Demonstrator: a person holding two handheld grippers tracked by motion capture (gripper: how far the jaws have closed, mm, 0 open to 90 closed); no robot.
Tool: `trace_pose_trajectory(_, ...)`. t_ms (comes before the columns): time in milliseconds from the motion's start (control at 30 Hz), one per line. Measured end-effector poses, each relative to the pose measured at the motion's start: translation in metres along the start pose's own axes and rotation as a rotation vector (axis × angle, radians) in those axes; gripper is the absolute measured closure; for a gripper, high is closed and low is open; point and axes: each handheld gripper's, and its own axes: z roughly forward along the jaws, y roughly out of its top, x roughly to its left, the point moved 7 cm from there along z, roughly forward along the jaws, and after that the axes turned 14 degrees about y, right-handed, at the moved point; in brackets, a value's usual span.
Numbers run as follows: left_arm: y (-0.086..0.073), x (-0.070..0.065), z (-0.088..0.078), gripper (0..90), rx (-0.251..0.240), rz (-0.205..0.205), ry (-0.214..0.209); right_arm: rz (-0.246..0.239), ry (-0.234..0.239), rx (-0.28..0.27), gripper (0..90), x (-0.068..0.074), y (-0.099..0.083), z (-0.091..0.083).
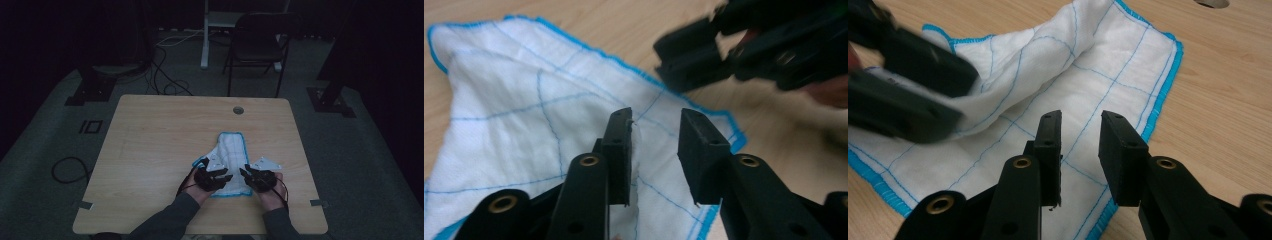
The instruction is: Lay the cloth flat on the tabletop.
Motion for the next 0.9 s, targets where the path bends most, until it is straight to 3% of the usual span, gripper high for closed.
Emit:
trace_pose_trajectory(133,0.007,0.012,-0.017,66.7,-0.058,-0.026,-0.025,0.002,-0.004,0.004,71.7,0.000,-0.001,0.000)
trace_pose_trajectory(200,0.010,0.025,-0.025,68.2,-0.078,-0.045,0.009,0.003,-0.003,0.003,72.0,0.000,-0.002,0.000)
trace_pose_trajectory(367,0.010,0.071,-0.033,75.8,-0.069,-0.120,0.122,0.004,-0.005,0.002,72.5,0.000,-0.002,-0.001)
trace_pose_trajectory(533,0.003,0.100,-0.034,83.7,-0.044,-0.134,0.186,0.006,-0.006,0.004,72.5,0.000,-0.004,-0.001)
trace_pose_trajectory(667,-0.009,0.108,-0.022,86.0,0.011,-0.132,0.205,0.005,-0.003,0.007,72.5,0.000,-0.005,-0.001)
trace_pose_trajectory(900,-0.037,0.103,0.006,90.0,0.138,-0.100,0.189,-0.005,0.009,0.026,71.3,0.004,-0.011,0.001)
